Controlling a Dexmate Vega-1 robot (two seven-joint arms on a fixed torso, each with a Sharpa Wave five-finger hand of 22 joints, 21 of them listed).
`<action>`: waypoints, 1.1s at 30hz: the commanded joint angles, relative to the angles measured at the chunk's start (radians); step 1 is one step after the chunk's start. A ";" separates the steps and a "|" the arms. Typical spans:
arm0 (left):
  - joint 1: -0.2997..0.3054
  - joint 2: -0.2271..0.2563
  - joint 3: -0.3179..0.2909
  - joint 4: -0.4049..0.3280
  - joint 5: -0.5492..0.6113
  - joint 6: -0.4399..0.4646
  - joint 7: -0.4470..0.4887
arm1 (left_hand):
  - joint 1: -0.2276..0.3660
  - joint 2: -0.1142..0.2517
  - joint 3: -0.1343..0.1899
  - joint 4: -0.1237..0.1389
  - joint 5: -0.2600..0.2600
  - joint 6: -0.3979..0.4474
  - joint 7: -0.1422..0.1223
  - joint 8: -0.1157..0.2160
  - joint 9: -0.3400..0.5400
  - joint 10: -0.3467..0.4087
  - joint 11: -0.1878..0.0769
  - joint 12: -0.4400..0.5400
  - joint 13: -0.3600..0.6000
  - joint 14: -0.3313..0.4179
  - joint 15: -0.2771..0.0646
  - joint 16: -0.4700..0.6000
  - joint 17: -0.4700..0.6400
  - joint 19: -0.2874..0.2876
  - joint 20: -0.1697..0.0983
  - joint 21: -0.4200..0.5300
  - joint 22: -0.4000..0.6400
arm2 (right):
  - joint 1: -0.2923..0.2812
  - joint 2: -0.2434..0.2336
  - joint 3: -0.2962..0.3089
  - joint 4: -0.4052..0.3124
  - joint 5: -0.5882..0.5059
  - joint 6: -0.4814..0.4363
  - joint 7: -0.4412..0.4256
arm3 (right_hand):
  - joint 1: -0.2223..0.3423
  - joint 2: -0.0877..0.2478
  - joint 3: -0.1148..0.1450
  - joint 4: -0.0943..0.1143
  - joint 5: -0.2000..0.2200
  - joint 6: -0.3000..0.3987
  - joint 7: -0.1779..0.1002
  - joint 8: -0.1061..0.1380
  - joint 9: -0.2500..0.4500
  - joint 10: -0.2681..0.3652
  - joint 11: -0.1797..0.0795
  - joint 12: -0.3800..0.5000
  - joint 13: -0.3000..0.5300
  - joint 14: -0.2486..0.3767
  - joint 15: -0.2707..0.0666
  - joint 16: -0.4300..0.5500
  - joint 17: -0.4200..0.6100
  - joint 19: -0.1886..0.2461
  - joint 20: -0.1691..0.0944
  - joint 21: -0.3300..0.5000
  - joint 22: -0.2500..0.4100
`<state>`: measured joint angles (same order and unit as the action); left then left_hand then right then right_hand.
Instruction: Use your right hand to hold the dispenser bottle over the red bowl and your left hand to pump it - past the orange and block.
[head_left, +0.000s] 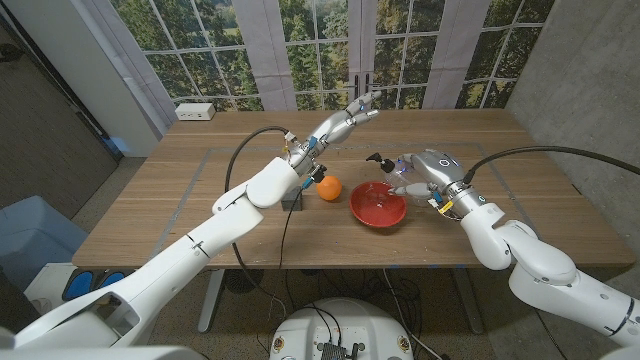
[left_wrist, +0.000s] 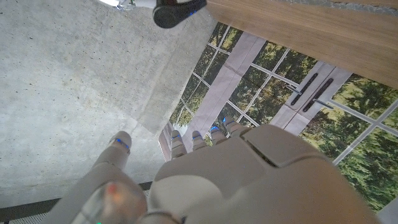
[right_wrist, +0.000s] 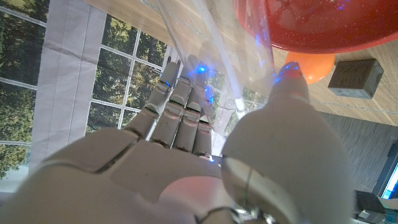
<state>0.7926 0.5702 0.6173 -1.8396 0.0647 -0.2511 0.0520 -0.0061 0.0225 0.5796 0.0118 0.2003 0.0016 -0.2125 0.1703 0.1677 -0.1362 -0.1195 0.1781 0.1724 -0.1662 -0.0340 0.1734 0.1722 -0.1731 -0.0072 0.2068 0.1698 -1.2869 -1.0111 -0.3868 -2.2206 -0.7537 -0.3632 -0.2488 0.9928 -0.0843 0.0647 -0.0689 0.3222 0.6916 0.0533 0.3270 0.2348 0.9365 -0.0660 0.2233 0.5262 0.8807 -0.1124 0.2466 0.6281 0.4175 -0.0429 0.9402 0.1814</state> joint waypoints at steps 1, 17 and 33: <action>-0.029 -0.028 0.037 0.034 0.054 -0.027 -0.012 | 0.008 0.010 -0.004 0.002 0.004 -0.005 -0.001 0.005 0.001 -0.004 0.002 0.006 0.000 -0.048 -0.004 0.005 0.002 -0.063 0.007 -0.001 0.004 | 0.007 -0.001 -0.003 -0.014 0.000 -0.015 0.024 | 0.249 0.237 -0.004 -0.001 0.008 0.351 -0.258 0.001 0.005 0.149 -0.137 -0.002 0.005 0.000 -0.118 0.001 0.003 -0.001 -0.149 0.006 0.003; -0.047 -0.057 0.070 0.053 0.175 -0.055 0.028 | 0.010 0.013 -0.007 0.003 0.004 -0.005 0.000 0.005 0.001 -0.007 0.000 0.006 0.000 -0.049 -0.006 0.006 0.002 -0.064 0.008 -0.004 0.004 | 0.014 0.000 -0.019 -0.030 -0.029 -0.040 0.045 | 0.255 0.240 -0.008 0.005 0.008 0.353 -0.258 0.003 0.011 0.154 -0.137 0.003 0.019 0.005 -0.118 0.001 0.004 -0.002 -0.149 0.008 0.003; -0.093 -0.124 0.108 0.192 0.129 -0.177 0.005 | 0.012 0.017 -0.008 0.004 0.005 -0.006 -0.001 0.006 0.001 -0.009 -0.001 0.007 0.000 -0.047 -0.013 0.006 0.001 -0.060 0.007 -0.005 0.004 | 0.030 0.007 -0.020 -0.048 -0.004 -0.067 0.104 | 0.259 0.240 -0.011 0.010 0.006 0.353 -0.257 0.004 0.014 0.157 -0.138 0.004 0.029 0.004 -0.118 -0.001 0.004 -0.001 -0.148 0.011 0.003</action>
<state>0.7293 0.4911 0.6993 -1.7375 0.2090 -0.3429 0.0629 0.0033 0.0319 0.5757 0.0157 0.2002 0.0017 -0.2125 0.1703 0.1678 -0.1362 -0.1195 0.1781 0.1725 -0.1662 -0.0340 0.1734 0.1724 -0.1693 -0.0036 0.2027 0.1697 -1.2656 -1.0092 -0.4037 -2.2578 -0.7700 -0.4123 -0.1779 1.0007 -0.0921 0.0565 -0.0608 0.3258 0.7093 0.0491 0.3230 0.2442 0.9473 -0.0662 0.2237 0.5495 0.8807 -0.1124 0.2467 0.6279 0.4176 -0.0429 0.9481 0.1816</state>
